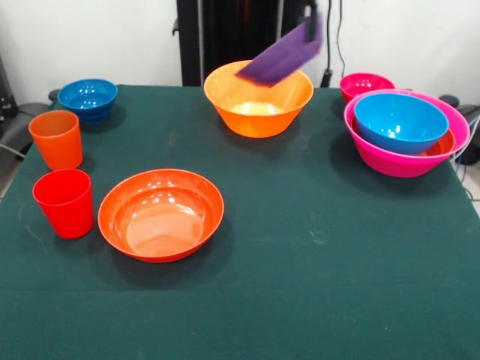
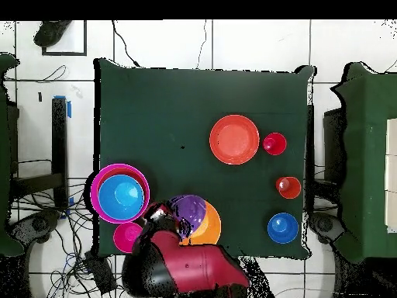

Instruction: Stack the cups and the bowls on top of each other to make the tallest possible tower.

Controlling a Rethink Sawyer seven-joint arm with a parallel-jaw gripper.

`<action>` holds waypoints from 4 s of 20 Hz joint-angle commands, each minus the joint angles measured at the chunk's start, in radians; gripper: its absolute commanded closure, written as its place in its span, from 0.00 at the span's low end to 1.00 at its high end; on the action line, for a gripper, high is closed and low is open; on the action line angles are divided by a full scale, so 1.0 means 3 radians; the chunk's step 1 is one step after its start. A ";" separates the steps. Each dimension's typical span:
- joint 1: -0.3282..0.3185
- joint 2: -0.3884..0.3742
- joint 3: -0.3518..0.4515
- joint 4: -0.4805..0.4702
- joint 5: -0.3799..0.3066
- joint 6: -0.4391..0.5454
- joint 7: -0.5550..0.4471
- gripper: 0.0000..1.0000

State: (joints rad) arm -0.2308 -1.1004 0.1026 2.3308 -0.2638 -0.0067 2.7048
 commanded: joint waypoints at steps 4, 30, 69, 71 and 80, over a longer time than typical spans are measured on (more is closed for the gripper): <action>0.0642 0.0373 -0.0152 0.0400 0.0866 -0.0474 0.0965 1.00; 0.1006 0.1092 0.0073 0.0289 0.1645 -0.1450 0.1317 1.00; 0.0943 0.1146 0.0088 0.0109 0.1740 -0.1456 0.1261 1.00; 0.0974 0.1167 0.0083 0.0081 0.1790 -0.1506 0.1281 1.00; 0.1069 0.0916 0.0177 0.0126 0.2000 -0.1272 0.1400 1.00</action>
State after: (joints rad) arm 0.0729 -0.8126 0.0894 2.4301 0.2908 -0.4271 2.9517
